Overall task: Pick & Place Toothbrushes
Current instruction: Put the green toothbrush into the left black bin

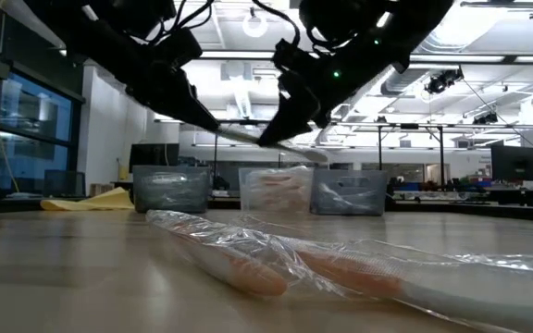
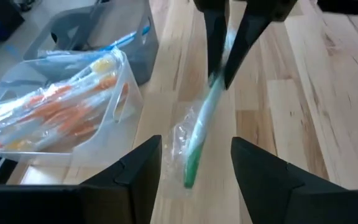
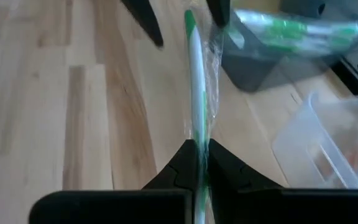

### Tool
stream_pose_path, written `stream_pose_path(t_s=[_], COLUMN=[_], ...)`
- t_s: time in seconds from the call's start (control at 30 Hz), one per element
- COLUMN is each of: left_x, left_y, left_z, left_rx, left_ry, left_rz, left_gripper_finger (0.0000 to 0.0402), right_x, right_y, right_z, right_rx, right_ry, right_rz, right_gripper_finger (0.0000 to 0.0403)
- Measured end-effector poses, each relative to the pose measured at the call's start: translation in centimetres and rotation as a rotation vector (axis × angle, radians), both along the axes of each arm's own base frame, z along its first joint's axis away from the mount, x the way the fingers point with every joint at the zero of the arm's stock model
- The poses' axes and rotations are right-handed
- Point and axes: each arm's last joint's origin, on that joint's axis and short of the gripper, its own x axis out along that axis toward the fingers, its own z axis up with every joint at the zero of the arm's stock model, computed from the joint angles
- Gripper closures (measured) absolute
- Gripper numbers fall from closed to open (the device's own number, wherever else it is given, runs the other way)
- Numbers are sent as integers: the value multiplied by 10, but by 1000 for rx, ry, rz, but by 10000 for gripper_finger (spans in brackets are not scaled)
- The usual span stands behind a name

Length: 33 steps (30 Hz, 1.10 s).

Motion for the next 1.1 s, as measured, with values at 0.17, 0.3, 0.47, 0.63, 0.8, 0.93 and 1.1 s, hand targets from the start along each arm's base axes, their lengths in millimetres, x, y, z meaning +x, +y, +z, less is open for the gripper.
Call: stream_pose_path(t_s=[0.17, 0.3, 0.47, 0.63, 0.8, 0.93, 1.1], left_x=[0, 0, -1, -1, -1, -1, -3], left_y=[1, 1, 1, 1, 0, -1, 0], left_z=[0, 0, -1, -1, -1, -2, -4], left_rx=[12, 16, 15, 10, 4, 8, 17], left_ry=[4, 4, 15, 14, 16, 28, 59], left_rz=[23, 30, 32, 22, 10, -16, -9], left_gripper_finger=[211, 211, 223, 281, 361, 384, 375], right_x=[2, 2, 3, 3, 3, 3, 3], right_y=[-1, 0, 0, 0, 0, 0, 0], right_z=[3, 3, 3, 4, 4, 4, 4], right_rx=[-14, -18, -15, -16, -21, -24, -30], right_ry=[-31, -31, -34, -41, -42, -35, -41], right_rz=[33, 51, 58, 59, 54, 57, 38], right_gripper_finger=[392, 392, 392, 392, 392, 391, 354])
